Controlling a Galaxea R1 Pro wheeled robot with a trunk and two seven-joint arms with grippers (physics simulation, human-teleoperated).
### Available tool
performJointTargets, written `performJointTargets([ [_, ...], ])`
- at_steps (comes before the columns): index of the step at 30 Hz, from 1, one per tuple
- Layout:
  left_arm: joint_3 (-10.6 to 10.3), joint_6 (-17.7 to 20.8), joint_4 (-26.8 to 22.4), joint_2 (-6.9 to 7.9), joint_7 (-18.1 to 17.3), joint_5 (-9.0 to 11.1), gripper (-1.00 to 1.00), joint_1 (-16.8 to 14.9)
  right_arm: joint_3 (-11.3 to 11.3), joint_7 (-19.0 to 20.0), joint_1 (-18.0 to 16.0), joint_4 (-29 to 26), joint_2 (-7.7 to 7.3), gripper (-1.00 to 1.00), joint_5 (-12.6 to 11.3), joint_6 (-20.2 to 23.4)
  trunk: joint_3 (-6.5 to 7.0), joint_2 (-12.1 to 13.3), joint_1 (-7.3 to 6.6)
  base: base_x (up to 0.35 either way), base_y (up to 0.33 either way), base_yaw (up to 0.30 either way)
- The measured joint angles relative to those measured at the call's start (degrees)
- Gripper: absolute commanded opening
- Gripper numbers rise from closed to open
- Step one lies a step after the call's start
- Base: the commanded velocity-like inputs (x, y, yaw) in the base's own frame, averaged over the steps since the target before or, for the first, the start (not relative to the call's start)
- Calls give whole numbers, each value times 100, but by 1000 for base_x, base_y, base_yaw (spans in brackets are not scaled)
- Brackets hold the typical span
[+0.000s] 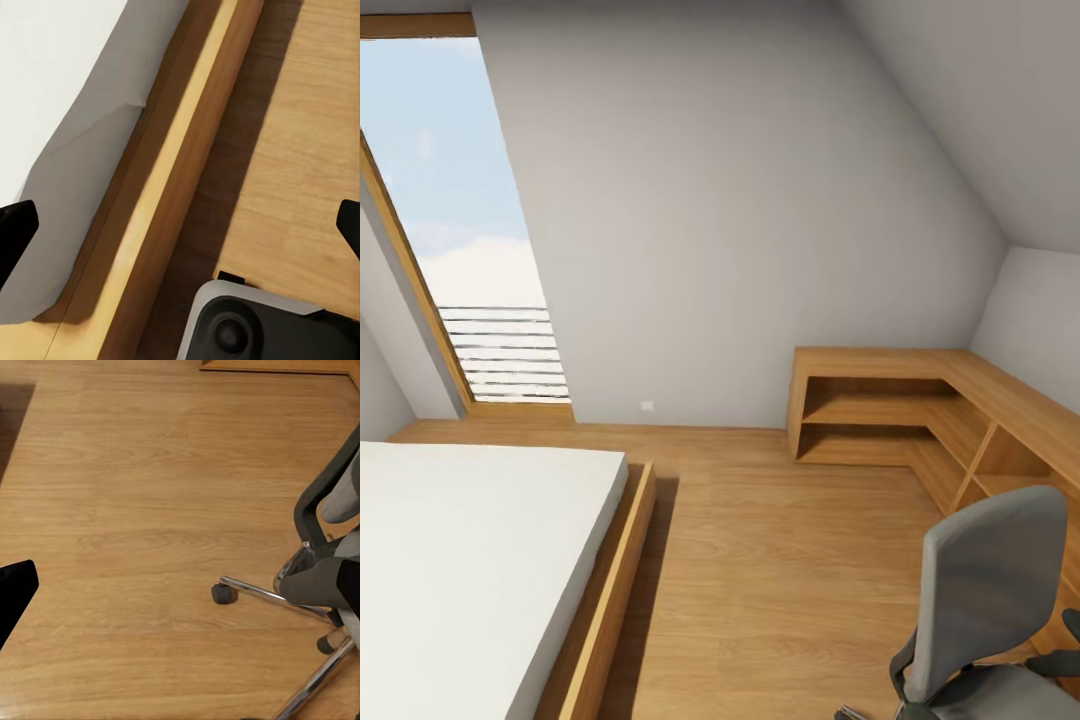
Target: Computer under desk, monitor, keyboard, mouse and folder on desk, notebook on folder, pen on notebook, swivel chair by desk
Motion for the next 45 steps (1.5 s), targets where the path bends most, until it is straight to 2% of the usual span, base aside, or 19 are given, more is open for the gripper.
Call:
performJointTargets([
  [14, -1, -6, 0, 0, 0, -1, 100, 0, 8, 0, 0, 0, 5, 100, 4, -1, 2, 0, 0, 7, 5, -8],
  [33, 16, -7, -2, 13, 0, 5, 100, 0, 9, 9, 0, 0, 2, 100, 16, -3, 82, 0, -1, 67, 60, -122],
  [45, 13, -15, 0, 17, 0, 8, 100, 0, 8, 9, 0, 0, 3, 100, 17, 1, 86, -1, -3, 264, 68, -8],
])
